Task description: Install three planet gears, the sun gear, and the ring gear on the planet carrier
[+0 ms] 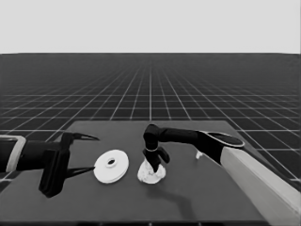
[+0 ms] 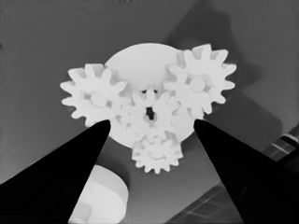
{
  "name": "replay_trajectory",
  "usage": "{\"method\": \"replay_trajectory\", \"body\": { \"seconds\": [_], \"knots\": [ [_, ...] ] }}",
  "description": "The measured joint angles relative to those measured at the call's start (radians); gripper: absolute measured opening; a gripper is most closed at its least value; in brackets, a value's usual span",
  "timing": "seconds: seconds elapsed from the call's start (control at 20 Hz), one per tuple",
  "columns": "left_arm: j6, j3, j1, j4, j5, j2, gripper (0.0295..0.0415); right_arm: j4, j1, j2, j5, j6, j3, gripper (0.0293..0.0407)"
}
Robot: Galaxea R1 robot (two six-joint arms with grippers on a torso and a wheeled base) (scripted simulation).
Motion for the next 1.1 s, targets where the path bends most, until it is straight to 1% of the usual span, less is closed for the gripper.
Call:
{"method": "replay_trajectory", "body": {
  "seconds": [0.1, 0.15, 0.2, 0.25, 0.3, 0.4, 0.6, 0.65, 0.7, 0.75, 0.8, 0.85, 0.95, 1.1],
  "knots": [
    [0.0, 0.0, 0.0, 0.0, 0.0, 0.0, 0.0385, 0.0, 0.0, 0.0, 0.0, 0.0, 0.0, 0.0385],
    [0.0, 0.0, 0.0, 0.0, 0.0, 0.0, 0.0385, 0.044, 0.049, -0.009, -0.026, -0.393, 0.038, 0.0393],
    [0.0, 0.0, 0.0, 0.0, 0.0, 0.0, 0.0385, 0.071, 0.087, -0.012, -0.036, -0.64, 0.056, 0.0391],
    [0.0, 0.0, 0.0, 0.0, 0.0, 0.0, 0.0385, 0.089, 0.109, -0.013, -0.038, -0.788, 0.064, 0.0388],
    [0.0, 0.0, 0.0, 0.0, 0.0, 0.0, 0.0385, 0.1, 0.121, -0.014, -0.039, -0.876, 0.068, 0.0386],
    [0.0, 0.0, 0.0, 0.0, 0.0, 0.0, 0.0385, 0.111, 0.132, -0.016, -0.038, -0.958, 0.071, 0.0385],
    [0.0, 0.0, 0.0, 0.0, 0.0, 0.0, 0.0385, 0.116, 0.137, -0.016, -0.037, -0.998, 0.072, 0.0385],
    [0.0, 0.0, 0.0, 0.0, 0.0, 0.0, 0.0385, -0.102, 0.012, -0.293, 0.111, -1.417, 0.527, 0.0405],
    [0.0, 0.0, 0.0, 0.0, 0.0, 0.0, 0.0385, -0.233, -0.106, -0.712, 0.198, -1.682, 0.872, 0.0395],
    [0.0, 0.0, 0.0, 0.0, 0.0, 0.0, 0.0385, -0.31, -0.169, -0.972, 0.248, -1.839, 1.075, 0.0389],
    [0.0, 0.0, 0.0, 0.0, 0.0, 0.0, 0.0385, -0.355, -0.204, -1.118, 0.278, -1.931, 1.197, 0.0386],
    [0.0, 0.0, 0.0, 0.0, 0.0, 0.0, 0.0385, -0.382, -0.222, -1.201, 0.296, -1.985, 1.268, 0.0385],
    [0.0, 0.0, 0.0, 0.0, 0.0, 0.0, 0.0385, -0.407, -0.239, -1.276, 0.314, -2.035, 1.335, 0.0385],
    [0.0, 0.0, 0.0, 0.0, 0.0, 0.0, 0.0385, -0.418, -0.245, -1.306, 0.321, -2.056, 1.363, 0.0385]
  ]
}}
